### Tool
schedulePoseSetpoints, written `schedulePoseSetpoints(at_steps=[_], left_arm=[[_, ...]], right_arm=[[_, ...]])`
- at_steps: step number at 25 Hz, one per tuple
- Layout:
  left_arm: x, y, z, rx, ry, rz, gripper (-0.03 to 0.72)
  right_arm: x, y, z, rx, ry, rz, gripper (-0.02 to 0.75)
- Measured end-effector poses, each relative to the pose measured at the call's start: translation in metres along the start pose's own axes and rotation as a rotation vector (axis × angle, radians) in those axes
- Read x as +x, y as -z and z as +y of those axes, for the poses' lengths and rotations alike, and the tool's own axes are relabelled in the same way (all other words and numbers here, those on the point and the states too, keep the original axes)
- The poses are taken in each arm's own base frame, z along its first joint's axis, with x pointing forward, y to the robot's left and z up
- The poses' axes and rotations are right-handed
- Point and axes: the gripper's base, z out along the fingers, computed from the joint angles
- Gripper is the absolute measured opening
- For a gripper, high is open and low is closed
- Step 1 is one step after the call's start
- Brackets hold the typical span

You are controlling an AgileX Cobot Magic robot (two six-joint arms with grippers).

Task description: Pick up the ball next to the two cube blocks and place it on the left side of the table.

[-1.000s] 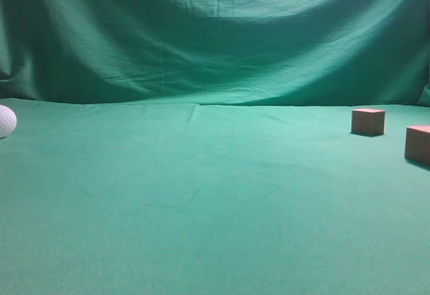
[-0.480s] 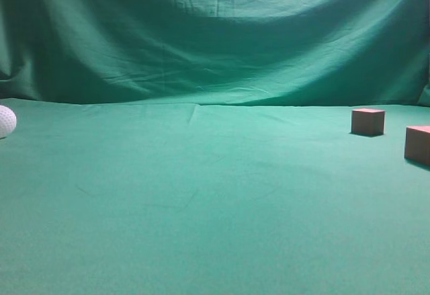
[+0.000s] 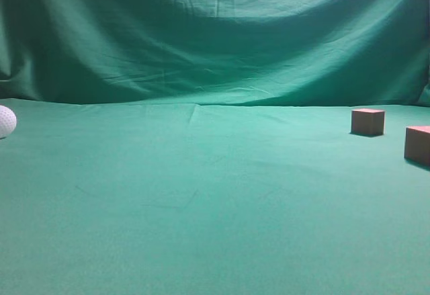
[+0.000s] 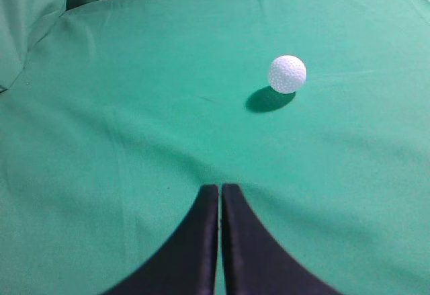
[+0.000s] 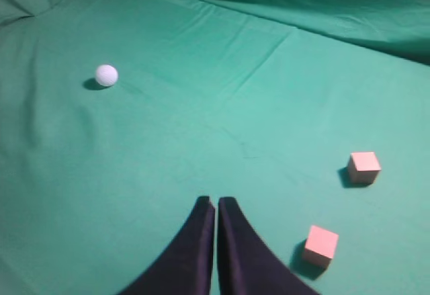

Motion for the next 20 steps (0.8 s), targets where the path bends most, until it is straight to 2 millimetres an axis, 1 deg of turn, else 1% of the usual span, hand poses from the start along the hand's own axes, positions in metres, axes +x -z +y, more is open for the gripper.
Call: schedulePoseSetpoints(at_steps=[3,5,7,13,17,20], left_arm=[[0.0,0.0,0.0,0.0,0.0,0.0,0.0],[0.0,0.0,0.0,0.0,0.0,0.0,0.0],[0.0,0.0,0.0,0.0,0.0,0.0,0.0],[0.0,0.0,0.0,0.0,0.0,0.0,0.0],[0.0,0.0,0.0,0.0,0.0,0.0,0.0],[0.0,0.0,0.0,0.0,0.0,0.0,0.0]], right_arm=[[0.015,-0.002,-0.005,0.065,-0.011,-0.066,0.0],[0.029,-0.003,-0.01,0.134,-0.031,-0.114,0.0],[0.046,-0.004,-0.015,0.216,-0.056,-0.17,0.0],[0.109,-0.021,-0.028,0.472,-0.119,-0.27,0.0],[0.142,-0.035,-0.036,0.592,-0.164,-0.257,0.0],[0.159,-0.043,-0.038,0.608,-0.188,-0.212,0.0]])
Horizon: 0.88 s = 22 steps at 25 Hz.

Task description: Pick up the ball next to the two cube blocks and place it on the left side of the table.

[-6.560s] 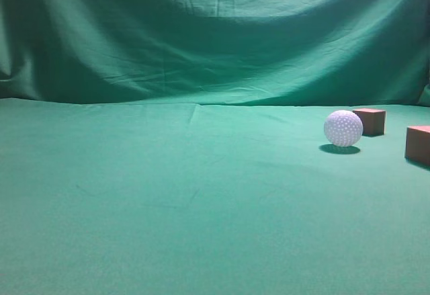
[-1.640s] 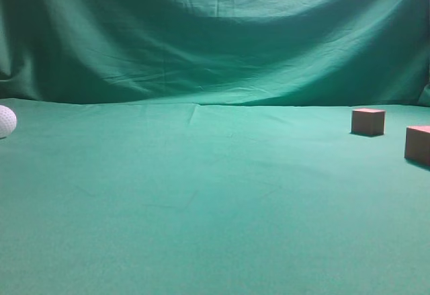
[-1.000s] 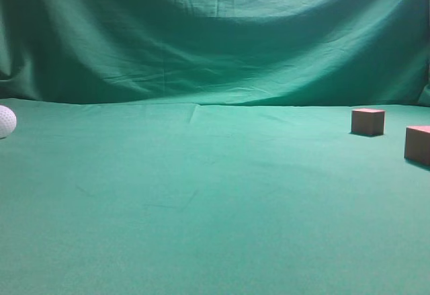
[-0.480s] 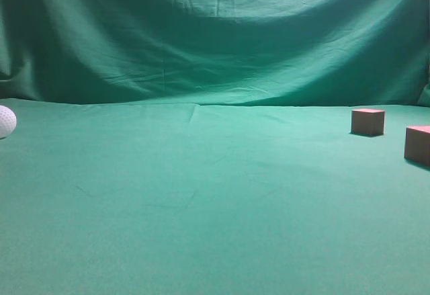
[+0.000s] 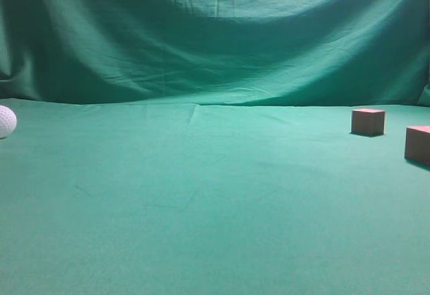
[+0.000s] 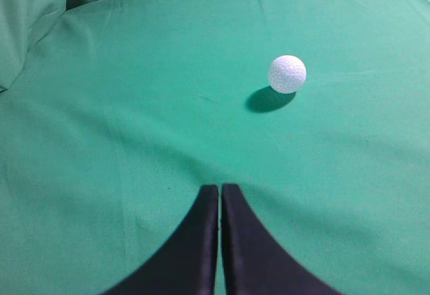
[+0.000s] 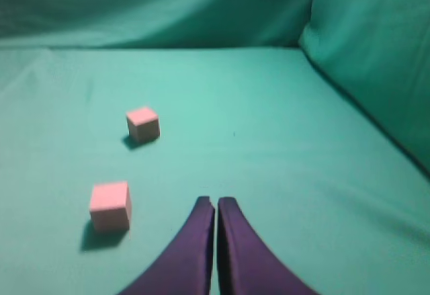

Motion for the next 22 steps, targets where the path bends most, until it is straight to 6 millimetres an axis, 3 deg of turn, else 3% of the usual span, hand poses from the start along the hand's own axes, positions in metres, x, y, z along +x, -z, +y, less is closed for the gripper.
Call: schedulePoseSetpoints(at_steps=[22], left_arm=[[0.0,0.0,0.0,0.0,0.0,0.0,0.0]], right_arm=[[0.0112,-0.0014,-0.0001,0.002,-0.029,0.08,0.0]])
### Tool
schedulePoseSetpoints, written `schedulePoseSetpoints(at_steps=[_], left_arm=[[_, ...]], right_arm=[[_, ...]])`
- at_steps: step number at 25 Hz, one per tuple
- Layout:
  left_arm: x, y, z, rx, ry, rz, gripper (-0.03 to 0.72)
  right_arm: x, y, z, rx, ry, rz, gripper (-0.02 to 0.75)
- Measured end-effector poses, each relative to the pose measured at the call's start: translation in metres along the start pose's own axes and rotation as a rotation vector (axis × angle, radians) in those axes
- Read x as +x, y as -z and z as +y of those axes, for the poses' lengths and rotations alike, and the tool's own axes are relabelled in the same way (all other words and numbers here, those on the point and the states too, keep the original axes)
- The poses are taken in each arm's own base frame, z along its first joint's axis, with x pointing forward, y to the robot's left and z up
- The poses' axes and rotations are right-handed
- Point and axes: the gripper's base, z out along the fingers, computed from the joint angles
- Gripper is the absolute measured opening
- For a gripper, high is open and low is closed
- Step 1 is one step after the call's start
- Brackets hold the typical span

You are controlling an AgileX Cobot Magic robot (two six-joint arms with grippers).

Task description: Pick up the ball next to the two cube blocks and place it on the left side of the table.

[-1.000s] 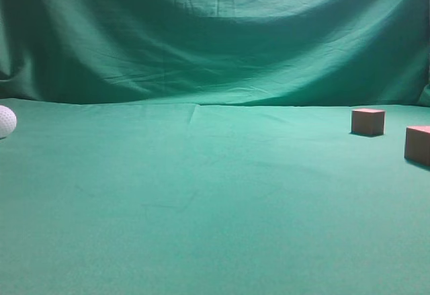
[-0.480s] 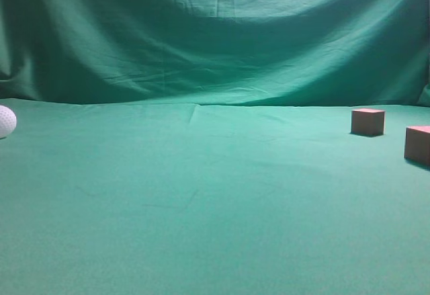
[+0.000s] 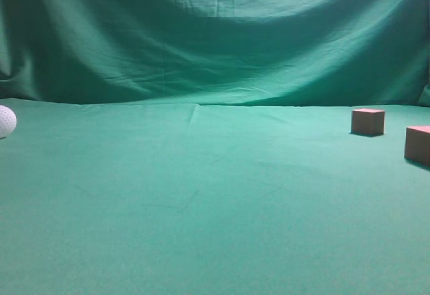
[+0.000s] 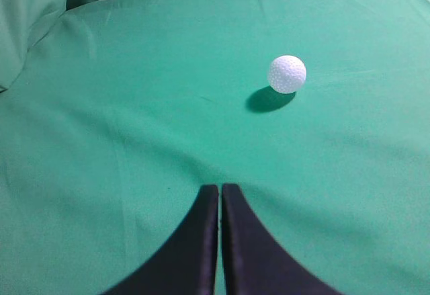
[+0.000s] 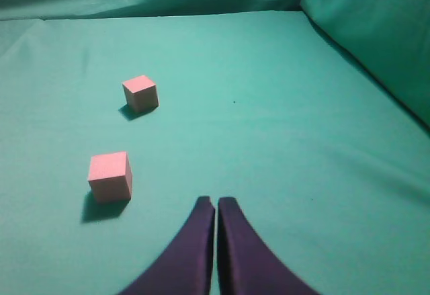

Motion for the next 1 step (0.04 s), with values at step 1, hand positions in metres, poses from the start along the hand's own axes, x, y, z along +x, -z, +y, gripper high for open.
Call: schedulePoseSetpoints(at_steps=[1], left_arm=[[0.0,0.0,0.0,0.0,0.0,0.0,0.0]], right_arm=[[0.0,0.0,0.0,0.0,0.0,0.0,0.0]])
